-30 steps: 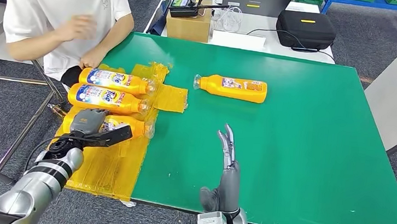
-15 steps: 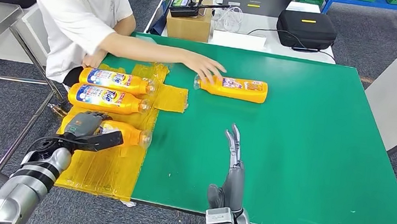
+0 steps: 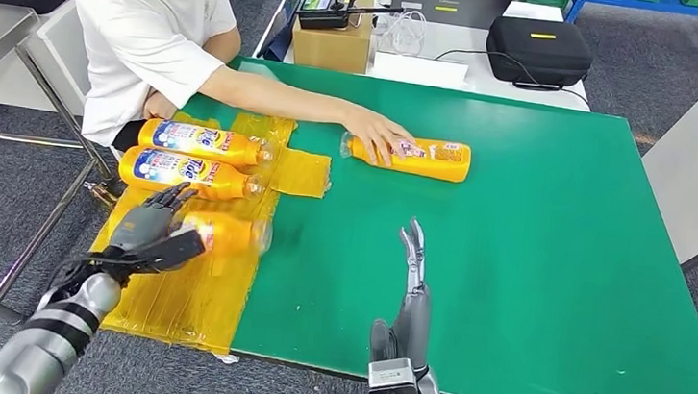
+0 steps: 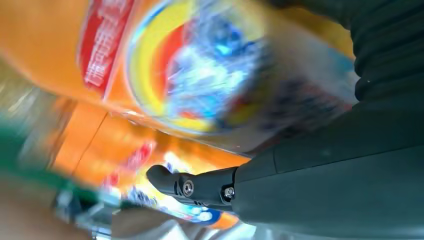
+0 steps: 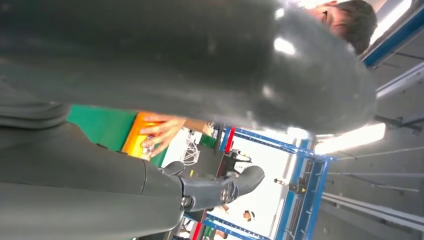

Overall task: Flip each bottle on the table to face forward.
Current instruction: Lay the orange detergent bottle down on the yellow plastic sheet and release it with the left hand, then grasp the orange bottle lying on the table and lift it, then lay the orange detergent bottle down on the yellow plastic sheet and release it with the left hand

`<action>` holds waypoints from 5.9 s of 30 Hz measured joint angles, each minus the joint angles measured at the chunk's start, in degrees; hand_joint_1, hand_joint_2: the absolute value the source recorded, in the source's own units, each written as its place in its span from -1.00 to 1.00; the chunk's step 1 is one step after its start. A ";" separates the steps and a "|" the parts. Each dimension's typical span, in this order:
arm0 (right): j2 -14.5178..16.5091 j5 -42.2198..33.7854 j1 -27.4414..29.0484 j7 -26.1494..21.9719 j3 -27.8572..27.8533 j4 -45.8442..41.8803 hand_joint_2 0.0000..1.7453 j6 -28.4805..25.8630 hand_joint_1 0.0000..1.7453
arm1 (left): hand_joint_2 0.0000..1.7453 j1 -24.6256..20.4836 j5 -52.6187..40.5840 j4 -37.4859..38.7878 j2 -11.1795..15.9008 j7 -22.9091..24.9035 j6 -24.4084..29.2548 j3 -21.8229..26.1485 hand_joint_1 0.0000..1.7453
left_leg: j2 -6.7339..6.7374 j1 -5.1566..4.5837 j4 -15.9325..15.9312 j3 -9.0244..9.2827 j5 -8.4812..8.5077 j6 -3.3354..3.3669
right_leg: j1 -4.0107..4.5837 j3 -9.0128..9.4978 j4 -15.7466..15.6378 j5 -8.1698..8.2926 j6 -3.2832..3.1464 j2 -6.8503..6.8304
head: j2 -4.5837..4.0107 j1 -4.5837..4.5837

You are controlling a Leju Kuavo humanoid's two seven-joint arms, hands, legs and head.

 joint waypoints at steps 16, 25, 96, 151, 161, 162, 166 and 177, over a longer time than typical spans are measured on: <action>0.90 4.39 1.24 -0.03 -1.55 0.95 -1.00 1.43 -1.00 | 1.00 11.63 2.49 -23.28 -10.32 -3.13 15.53 -0.97 -1.00 | -0.07 0.03 0.02 -0.45 0.00 0.01 | 0.05 -0.40 -0.08 0.01 0.01 -0.06 | 0.00 0.01; 1.75 5.69 1.84 -0.05 -3.04 0.95 -1.00 2.03 -1.00 | 1.00 13.47 2.47 -31.59 -12.09 -3.62 16.46 -5.54 -1.00 | -0.07 0.00 0.03 -0.48 0.00 0.02 | 0.01 -0.41 -0.10 0.01 0.01 -0.06 | 0.00 0.01; -8.61 50.58 -13.67 34.27 -13.82 28.37 1.00 11.81 -1.00 | 1.00 22.44 27.27 -45.62 -20.16 -17.16 12.98 -17.05 -1.00 | 0.06 -0.03 0.03 -0.20 -0.04 0.04 | -0.01 -0.17 -0.26 0.04 0.04 0.03 | 0.00 -0.01; -5.97 39.27 -3.76 18.04 -16.65 24.48 1.00 -8.56 1.00 | 1.00 21.63 44.67 -30.51 -23.42 -1.58 3.02 -11.72 -1.00 | -0.12 -0.02 0.03 -0.26 -0.06 0.05 | 0.00 -0.09 -0.25 0.02 0.03 -0.09 | 0.00 -0.01; 3.72 19.43 2.18 2.75 -30.04 13.15 1.00 -9.46 1.00 | 1.00 21.75 54.84 -28.59 -24.12 -5.49 7.81 -8.34 -1.00 | -0.14 -0.03 0.03 -0.49 -0.03 0.03 | -0.02 -0.28 -0.24 0.02 0.02 -0.13 | 0.00 0.01; 3.93 18.95 2.56 2.75 -30.06 12.69 1.00 -9.49 1.00 | 1.00 21.78 55.08 -28.88 -24.12 -5.59 7.64 -8.25 -1.00 | -0.14 -0.05 0.03 -0.49 -0.03 0.03 | -0.04 -0.29 -0.24 0.02 0.03 -0.12 | 0.00 -0.01; 4.55 17.39 3.25 2.03 -30.06 11.37 1.00 -9.49 1.00 | 1.00 21.91 55.39 -29.55 -24.12 -5.58 6.87 -7.86 -1.00 | -0.19 -0.06 0.03 -0.49 -0.03 0.03 | -0.05 -0.31 -0.25 0.02 0.03 -0.14 | 0.00 -0.02; 4.68 4.99 4.21 1.88 -27.45 5.49 1.00 -8.00 1.00 | 1.00 23.68 57.30 -31.17 -23.45 -7.51 -1.86 -8.59 -1.00 | -0.18 -0.06 0.03 -0.50 -0.03 0.03 | -0.05 -0.31 -0.24 0.02 0.03 -0.13 | 0.00 -0.01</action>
